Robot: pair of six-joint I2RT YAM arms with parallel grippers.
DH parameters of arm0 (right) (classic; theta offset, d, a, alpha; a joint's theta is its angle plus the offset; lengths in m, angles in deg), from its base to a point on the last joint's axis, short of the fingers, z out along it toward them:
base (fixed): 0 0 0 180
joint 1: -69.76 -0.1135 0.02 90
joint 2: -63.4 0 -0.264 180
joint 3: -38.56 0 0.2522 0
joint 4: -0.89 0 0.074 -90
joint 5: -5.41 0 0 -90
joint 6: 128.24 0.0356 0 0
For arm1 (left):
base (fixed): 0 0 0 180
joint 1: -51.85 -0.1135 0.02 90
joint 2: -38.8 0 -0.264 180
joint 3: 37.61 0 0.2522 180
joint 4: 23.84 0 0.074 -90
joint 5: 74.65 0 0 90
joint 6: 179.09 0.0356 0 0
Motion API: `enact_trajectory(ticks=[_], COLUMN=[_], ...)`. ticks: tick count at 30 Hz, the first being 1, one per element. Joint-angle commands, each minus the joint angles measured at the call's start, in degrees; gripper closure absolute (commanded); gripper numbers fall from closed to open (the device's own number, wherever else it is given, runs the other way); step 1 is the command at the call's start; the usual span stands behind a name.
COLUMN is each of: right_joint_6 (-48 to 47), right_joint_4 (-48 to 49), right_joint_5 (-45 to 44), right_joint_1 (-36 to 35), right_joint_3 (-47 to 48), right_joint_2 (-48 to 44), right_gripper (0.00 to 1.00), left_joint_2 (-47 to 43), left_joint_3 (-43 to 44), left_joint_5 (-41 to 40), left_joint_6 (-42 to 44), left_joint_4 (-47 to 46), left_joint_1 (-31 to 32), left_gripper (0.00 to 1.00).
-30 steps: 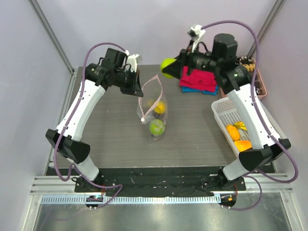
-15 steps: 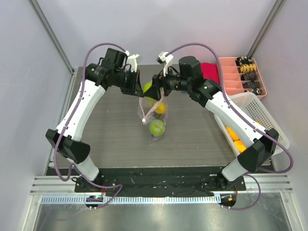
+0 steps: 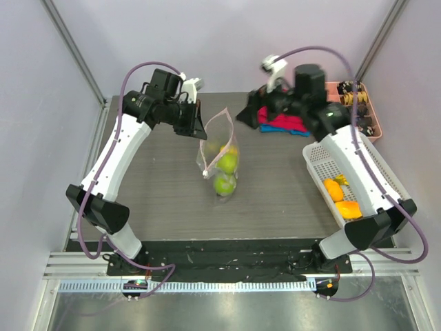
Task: Place the food in the zip-top bag and seal the zipper
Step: Place the fake fruit in the zipper food storage bag, then pick up the fake fruit from the bin.
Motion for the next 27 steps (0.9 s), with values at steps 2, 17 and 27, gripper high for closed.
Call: enact_trajectory(ticks=[2,17,27], right_joint_6=[-9.99,-48.15,-61.96], right_joint_4=[-15.55,-35.28,-29.30], right_joint_5=[5.25,-16.43,-27.79], right_joint_1=[19.22,52.75,52.41], right_joint_3=[3.15,-14.51,-14.96], right_joint_2=[-2.57,2.35,12.63], right_gripper=[0.00,0.11,0.19], left_joint_2=[-0.03,-0.03,0.67], left_joint_3=[2.30,2.13,2.30], left_joint_5=[1.26,2.49,2.58], left_joint_6=[0.50,0.50,0.41], left_joint_4=[-0.78,-1.13,-0.61], left_joint_1=[-0.40,-0.40,-0.40], left_gripper=[1.00,1.00,1.00])
